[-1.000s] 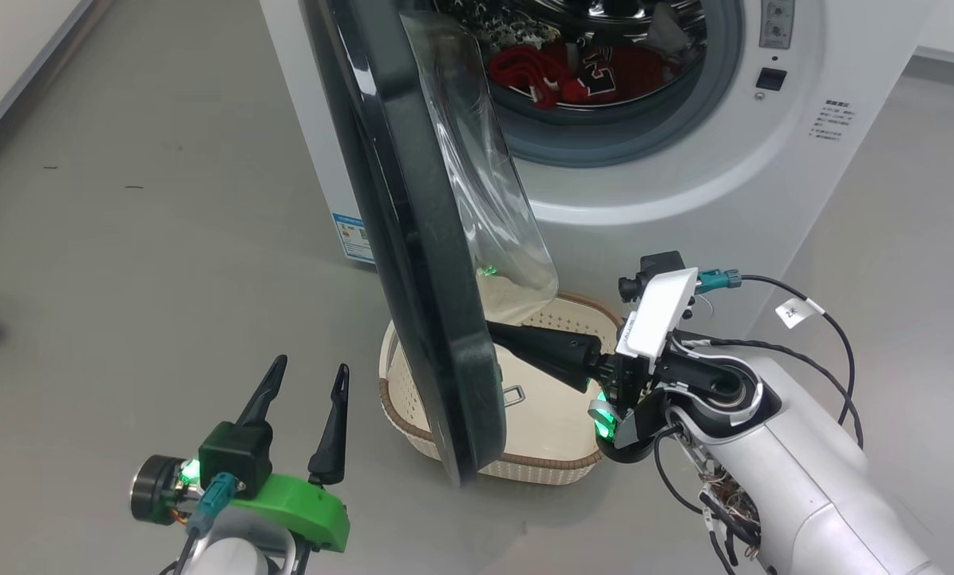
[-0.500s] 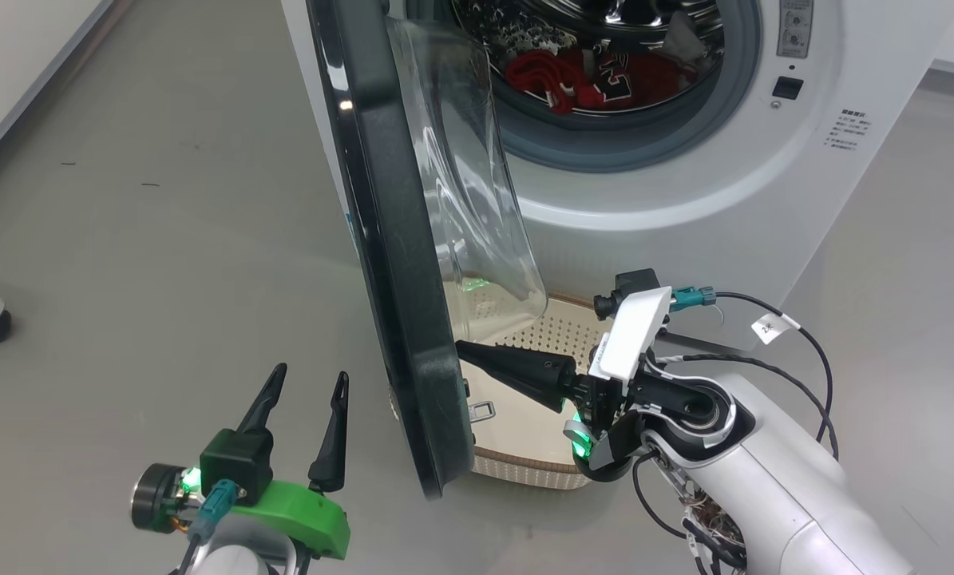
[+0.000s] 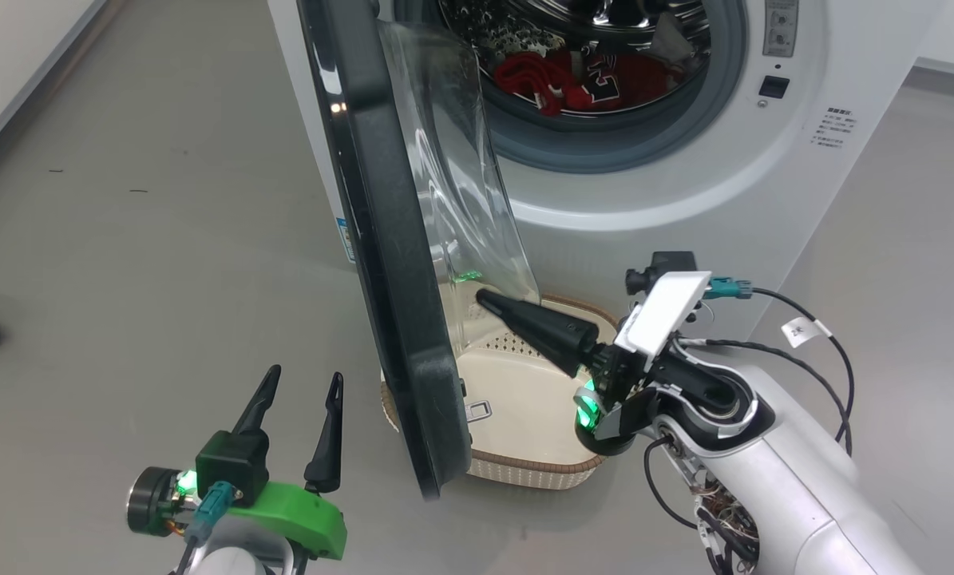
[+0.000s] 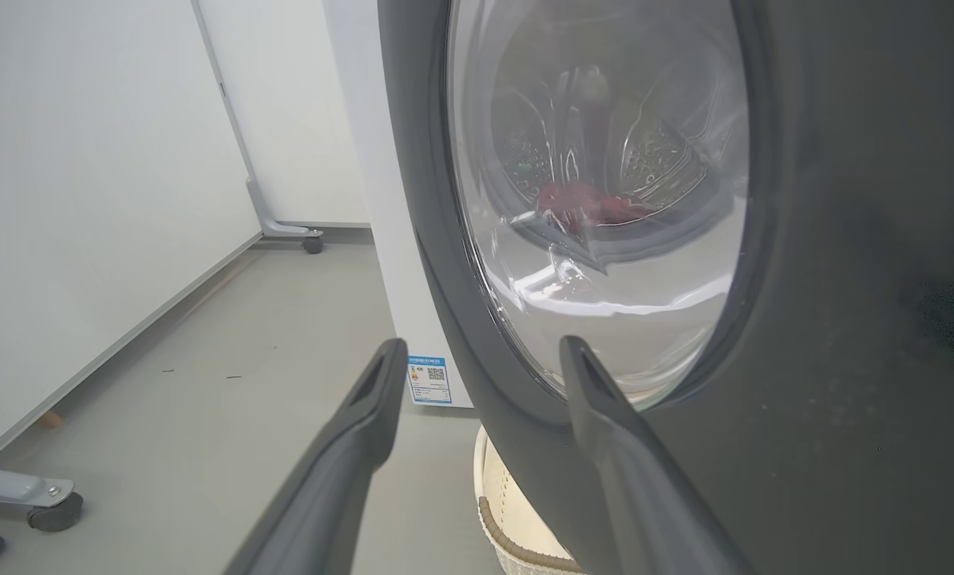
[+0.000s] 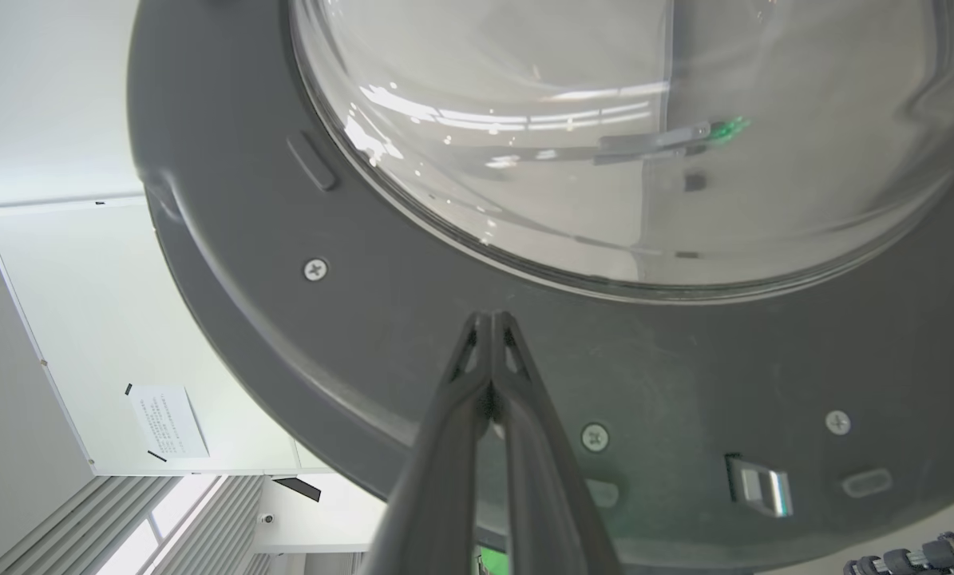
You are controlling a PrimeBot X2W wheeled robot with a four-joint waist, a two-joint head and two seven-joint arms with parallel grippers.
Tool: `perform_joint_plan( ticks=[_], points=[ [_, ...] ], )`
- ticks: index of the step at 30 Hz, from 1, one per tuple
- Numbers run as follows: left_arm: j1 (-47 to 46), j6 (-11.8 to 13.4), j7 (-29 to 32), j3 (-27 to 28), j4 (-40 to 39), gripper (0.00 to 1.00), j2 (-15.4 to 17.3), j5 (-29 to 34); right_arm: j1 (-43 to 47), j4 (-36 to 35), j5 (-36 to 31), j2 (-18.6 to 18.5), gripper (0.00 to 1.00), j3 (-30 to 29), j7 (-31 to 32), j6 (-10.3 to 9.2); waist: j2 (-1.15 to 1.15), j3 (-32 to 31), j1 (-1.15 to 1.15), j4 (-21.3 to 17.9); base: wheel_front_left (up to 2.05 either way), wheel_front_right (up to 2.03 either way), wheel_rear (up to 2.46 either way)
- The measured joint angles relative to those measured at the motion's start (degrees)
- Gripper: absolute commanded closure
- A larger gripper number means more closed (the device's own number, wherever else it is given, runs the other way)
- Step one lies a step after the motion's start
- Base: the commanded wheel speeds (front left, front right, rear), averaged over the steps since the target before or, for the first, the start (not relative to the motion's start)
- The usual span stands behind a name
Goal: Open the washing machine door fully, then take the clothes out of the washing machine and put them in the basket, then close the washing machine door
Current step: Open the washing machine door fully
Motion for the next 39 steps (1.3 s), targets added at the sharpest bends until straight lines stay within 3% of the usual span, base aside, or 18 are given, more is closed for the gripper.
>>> perform_joint_plan(
  ticks=[8,9,10,11,12,13,21,31,36,39],
  points=[
    [0.1,0.1,0.0,0.2,-0.1,0.00,0.1,0.0,3.6,-3.4,-3.7,-0.4,1.00,-7.6,-6.6,0.00,0.00,0.1,0.00,-1.1,0.00,0.00,0.00],
    [0.1,0.2,0.0,0.2,-0.1,0.00,0.1,0.0,4.1,-3.8,-4.3,-0.5,0.96,-8.4,-7.4,0.00,0.00,0.2,0.00,-1.2,0.00,0.00,0.00],
    [0.1,0.3,0.0,0.3,-0.1,0.00,0.1,0.0,4.7,-4.2,-4.8,-0.8,0.77,-9.3,-8.3,0.00,0.00,0.2,0.00,-1.3,0.00,0.00,0.00],
    [0.1,0.4,0.0,0.4,-0.1,0.00,0.1,0.0,5.2,-4.4,-5.2,-1.3,0.64,-9.9,-8.9,0.00,0.00,0.2,0.00,-1.4,0.00,0.00,0.00],
    [0.1,0.4,0.0,0.4,-0.1,0.00,0.1,0.0,5.9,-4.5,-5.9,-2.0,0.38,-10.5,-9.7,0.00,0.00,0.2,0.00,-1.5,0.00,0.00,0.00],
    [0.1,0.4,0.0,0.5,-0.1,0.00,0.1,0.0,6.6,-4.5,-6.7,-2.6,0.00,-11.1,-10.7,0.00,0.00,0.2,0.00,-1.6,0.00,0.00,0.00],
    [0.2,0.8,0.0,1.7,-0.5,0.00,0.1,0.0,11.6,-3.7,-14.5,-6.2,0.00,-11.6,-16.5,0.00,0.00,0.5,0.00,-3.0,0.00,0.00,0.00],
    [0.2,0.8,0.0,1.7,-0.5,0.00,0.1,0.0,15.2,-0.9,-34.0,-12.2,0.00,-12.9,-34.2,0.01,0.00,0.8,0.00,-4.2,0.00,0.00,0.00],
    [0.2,0.8,0.0,1.7,-0.4,0.00,0.1,-0.3,15.3,1.1,-47.0,-16.6,0.00,-12.6,-44.4,-0.03,0.00,0.7,0.00,-4.3,0.00,0.00,0.00],
    [0.2,0.8,0.0,1.7,-0.2,0.00,0.1,-0.8,15.3,1.3,-55.4,-19.5,0.00,-12.2,-48.5,-1.81,0.00,0.6,0.00,-4.3,0.00,0.00,0.00]
  ],
)
